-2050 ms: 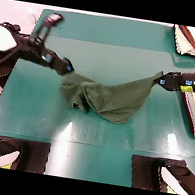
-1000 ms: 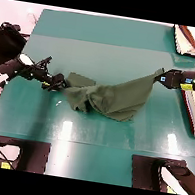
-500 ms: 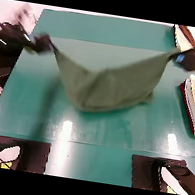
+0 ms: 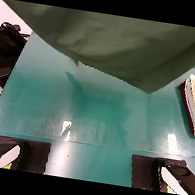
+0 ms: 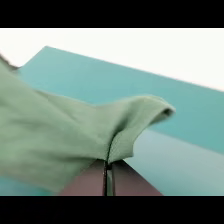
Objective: Fold the shirts.
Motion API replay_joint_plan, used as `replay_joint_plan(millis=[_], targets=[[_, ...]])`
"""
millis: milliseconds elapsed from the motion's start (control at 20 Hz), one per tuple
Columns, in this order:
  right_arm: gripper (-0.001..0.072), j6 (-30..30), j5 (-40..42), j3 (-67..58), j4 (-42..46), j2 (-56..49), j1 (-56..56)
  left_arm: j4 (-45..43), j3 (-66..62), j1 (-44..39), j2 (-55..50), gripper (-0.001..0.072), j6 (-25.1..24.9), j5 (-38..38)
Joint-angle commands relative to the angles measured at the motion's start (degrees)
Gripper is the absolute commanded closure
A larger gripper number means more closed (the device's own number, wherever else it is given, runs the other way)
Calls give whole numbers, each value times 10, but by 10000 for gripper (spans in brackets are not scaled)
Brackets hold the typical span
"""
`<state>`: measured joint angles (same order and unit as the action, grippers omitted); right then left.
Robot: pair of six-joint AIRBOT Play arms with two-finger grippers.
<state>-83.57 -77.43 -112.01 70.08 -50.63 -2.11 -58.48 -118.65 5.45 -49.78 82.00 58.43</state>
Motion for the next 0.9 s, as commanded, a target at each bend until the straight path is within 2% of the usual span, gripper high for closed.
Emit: replay_joint_plan(millis=[0,150,300,550,700,800,850], targets=[[690,-30,-41,-59,70,0,1,-21,-32,1,14,679,0,-57],[691,-56,-58,-18,93,-2,0,-14,-9,1,-24,680,1,-40],[690,-69,-74,49,97,-41,0,5,41,-3,-93,679,6,9],[690,-70,-73,118,96,-199,1,-43,104,-76,-281,677,5,77],[689,-63,-54,97,91,-309,0,-56,111,-83,-396,676,7,84],[684,-60,-53,59,89,-371,0,-54,111,-72,-440,670,28,96],[589,-48,-58,38,89,-394,1,-53,110,-64,-447,413,33,102]])
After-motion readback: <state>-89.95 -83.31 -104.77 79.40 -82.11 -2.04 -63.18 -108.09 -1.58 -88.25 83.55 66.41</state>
